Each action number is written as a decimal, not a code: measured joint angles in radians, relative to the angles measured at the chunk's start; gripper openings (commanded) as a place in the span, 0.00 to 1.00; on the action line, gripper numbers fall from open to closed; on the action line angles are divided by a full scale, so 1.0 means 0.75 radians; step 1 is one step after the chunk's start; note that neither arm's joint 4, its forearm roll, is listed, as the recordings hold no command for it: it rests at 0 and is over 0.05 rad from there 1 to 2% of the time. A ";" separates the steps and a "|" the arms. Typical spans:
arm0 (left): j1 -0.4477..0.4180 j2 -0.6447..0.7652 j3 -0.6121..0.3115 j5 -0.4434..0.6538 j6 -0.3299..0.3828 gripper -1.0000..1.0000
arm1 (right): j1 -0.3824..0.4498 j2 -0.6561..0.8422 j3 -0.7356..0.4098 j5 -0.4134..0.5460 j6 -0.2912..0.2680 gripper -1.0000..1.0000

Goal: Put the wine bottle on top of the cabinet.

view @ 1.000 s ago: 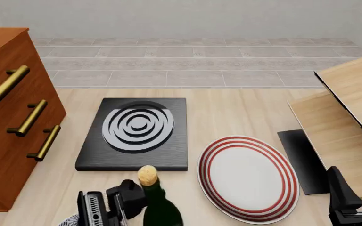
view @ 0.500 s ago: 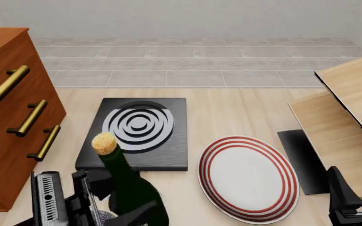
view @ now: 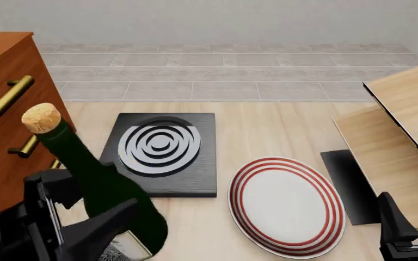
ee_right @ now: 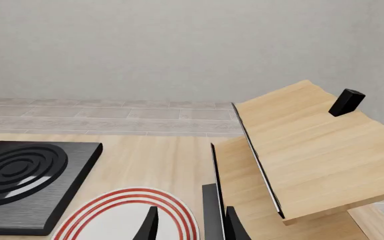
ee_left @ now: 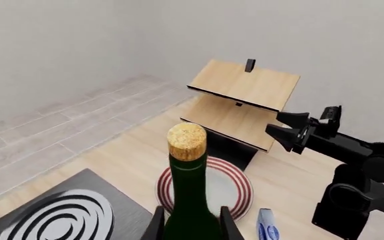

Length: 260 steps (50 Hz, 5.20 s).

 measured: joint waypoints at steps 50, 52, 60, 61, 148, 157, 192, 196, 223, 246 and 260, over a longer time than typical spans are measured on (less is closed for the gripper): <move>0.362 -0.258 -0.364 0.557 0.097 0.00 | 0.000 0.000 0.000 0.000 0.000 1.00; 0.377 -0.260 -0.377 0.570 0.102 0.00 | 0.000 0.000 0.000 0.000 0.000 1.00; 0.440 -0.256 -0.439 0.628 0.111 0.00 | 0.000 0.000 0.000 0.000 0.000 1.00; 0.449 -0.254 -0.447 0.636 0.112 0.00 | 0.000 0.000 0.000 0.000 0.000 1.00; 1.269 0.310 -1.122 0.685 0.296 0.00 | 0.000 0.000 0.000 0.000 0.000 1.00; 1.323 0.388 -1.197 0.681 0.333 0.00 | 0.000 0.000 0.000 0.000 0.000 1.00; 1.610 0.639 -1.376 0.598 0.354 0.00 | 0.000 0.000 0.000 0.000 0.000 1.00; 1.644 0.662 -1.381 0.579 0.355 0.00 | 0.000 0.000 0.000 0.000 0.000 1.00; 1.814 0.762 -1.289 0.397 0.341 0.00 | 0.000 0.000 0.000 0.000 0.000 1.00; 1.873 0.816 -1.109 0.196 0.323 0.00 | 0.000 0.000 0.000 0.000 0.000 1.00; 1.897 0.828 -1.017 0.086 0.322 0.00 | 0.000 0.000 0.000 0.000 0.000 1.00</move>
